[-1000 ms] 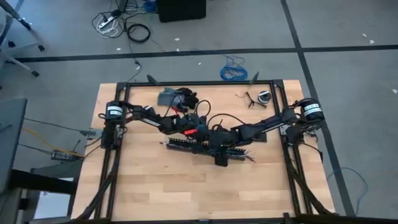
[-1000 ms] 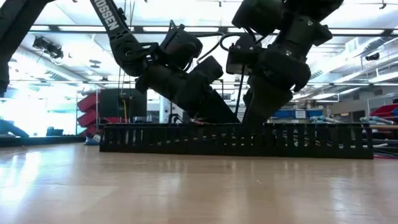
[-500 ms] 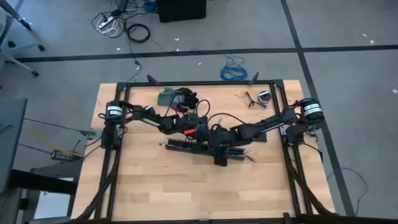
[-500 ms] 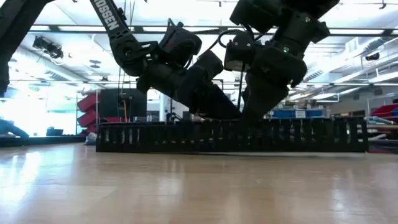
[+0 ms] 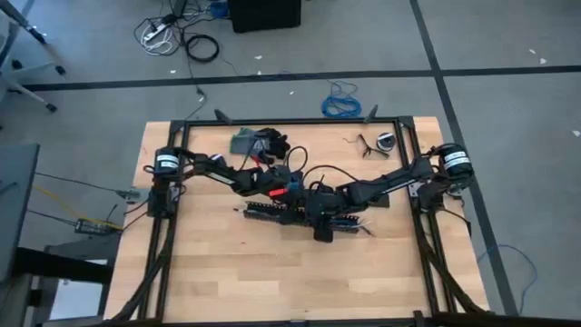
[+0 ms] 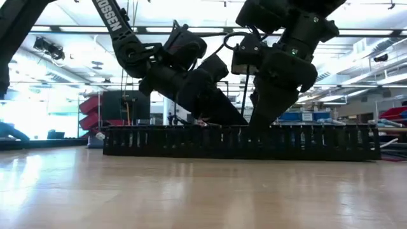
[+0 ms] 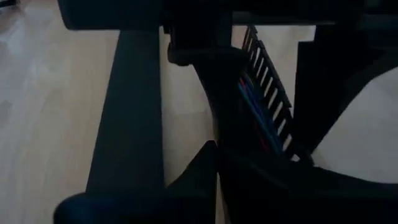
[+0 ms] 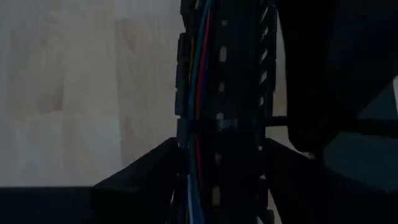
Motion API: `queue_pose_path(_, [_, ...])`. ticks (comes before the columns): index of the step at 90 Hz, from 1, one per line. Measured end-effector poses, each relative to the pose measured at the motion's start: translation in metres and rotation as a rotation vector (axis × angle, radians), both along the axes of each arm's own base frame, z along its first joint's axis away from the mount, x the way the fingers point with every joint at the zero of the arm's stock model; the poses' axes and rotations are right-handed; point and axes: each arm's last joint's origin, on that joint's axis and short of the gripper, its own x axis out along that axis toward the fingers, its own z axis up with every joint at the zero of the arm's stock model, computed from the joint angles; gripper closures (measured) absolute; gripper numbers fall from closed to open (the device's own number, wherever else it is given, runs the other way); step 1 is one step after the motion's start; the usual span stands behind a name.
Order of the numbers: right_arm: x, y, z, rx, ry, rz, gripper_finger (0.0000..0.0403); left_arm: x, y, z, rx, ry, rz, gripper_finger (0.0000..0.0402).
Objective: Ziptie cables
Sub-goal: Put the cable wires in the black cable duct
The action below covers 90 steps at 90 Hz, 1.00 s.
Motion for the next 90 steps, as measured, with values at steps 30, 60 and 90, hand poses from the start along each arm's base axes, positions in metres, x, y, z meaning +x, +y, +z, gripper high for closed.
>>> queue_pose_path(30, [-0.0003,-0.0001,-0.0002,-0.006,0.005,0.006,0.0201,-0.0001,-0.0012,0.0004,-0.002,-0.008,-0.053,0.0401])
queue_pose_path(60, [-0.0008,-0.0010,0.0000,-0.011,0.010,0.011,0.0203,-0.0006,-0.0024,0.0001,0.029,-0.022,-0.106,0.0401])
queue_pose_path(90, [-0.0004,-0.0012,0.0002,-0.011,0.004,0.010,0.0204,0.0013,-0.0018,0.0036,0.059,-0.069,-0.100,0.0401])
